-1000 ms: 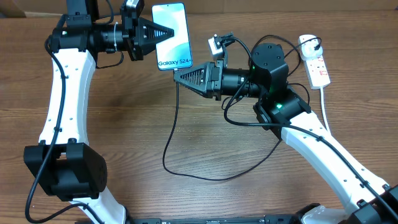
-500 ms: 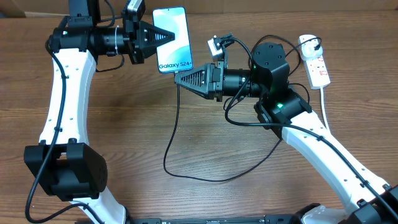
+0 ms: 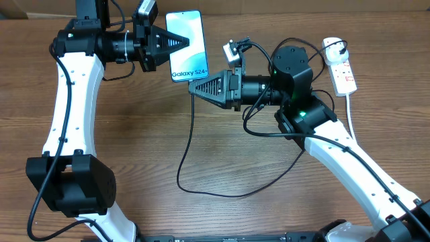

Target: Plug charger to phone and switch on socket

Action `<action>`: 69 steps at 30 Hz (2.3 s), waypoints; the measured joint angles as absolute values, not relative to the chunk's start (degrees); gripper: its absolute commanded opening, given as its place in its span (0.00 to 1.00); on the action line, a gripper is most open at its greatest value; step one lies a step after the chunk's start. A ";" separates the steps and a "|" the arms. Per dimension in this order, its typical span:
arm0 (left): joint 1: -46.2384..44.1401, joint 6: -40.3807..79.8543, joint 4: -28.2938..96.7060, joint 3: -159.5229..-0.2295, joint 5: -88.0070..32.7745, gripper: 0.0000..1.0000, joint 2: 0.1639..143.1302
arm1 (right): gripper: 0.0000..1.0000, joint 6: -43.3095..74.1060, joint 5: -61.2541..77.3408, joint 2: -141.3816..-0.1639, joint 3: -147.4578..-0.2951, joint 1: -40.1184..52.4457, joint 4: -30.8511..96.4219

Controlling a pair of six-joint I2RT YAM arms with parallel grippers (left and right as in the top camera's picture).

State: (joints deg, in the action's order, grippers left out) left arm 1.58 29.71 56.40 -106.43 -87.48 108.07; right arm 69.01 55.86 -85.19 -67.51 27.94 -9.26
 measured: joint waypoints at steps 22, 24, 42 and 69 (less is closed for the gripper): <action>1.48 25.93 59.83 -106.43 -87.94 0.04 108.07 | 0.04 69.04 59.20 -85.19 -67.51 26.59 -8.93; 1.48 25.87 60.12 -106.43 -87.94 0.04 108.07 | 0.04 69.04 59.42 -85.21 -67.51 26.55 -8.95; 1.48 19.88 65.84 -106.43 -88.31 0.04 108.07 | 0.04 69.01 63.02 -85.89 -67.51 26.28 -8.97; 1.48 14.37 70.30 -106.43 -88.38 0.04 108.14 | 0.05 68.99 64.90 -86.41 -67.51 26.26 -8.99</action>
State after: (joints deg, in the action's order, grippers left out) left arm 1.48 14.37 70.30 -106.43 -88.38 108.14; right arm 68.99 64.90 -86.41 -67.51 26.26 -8.99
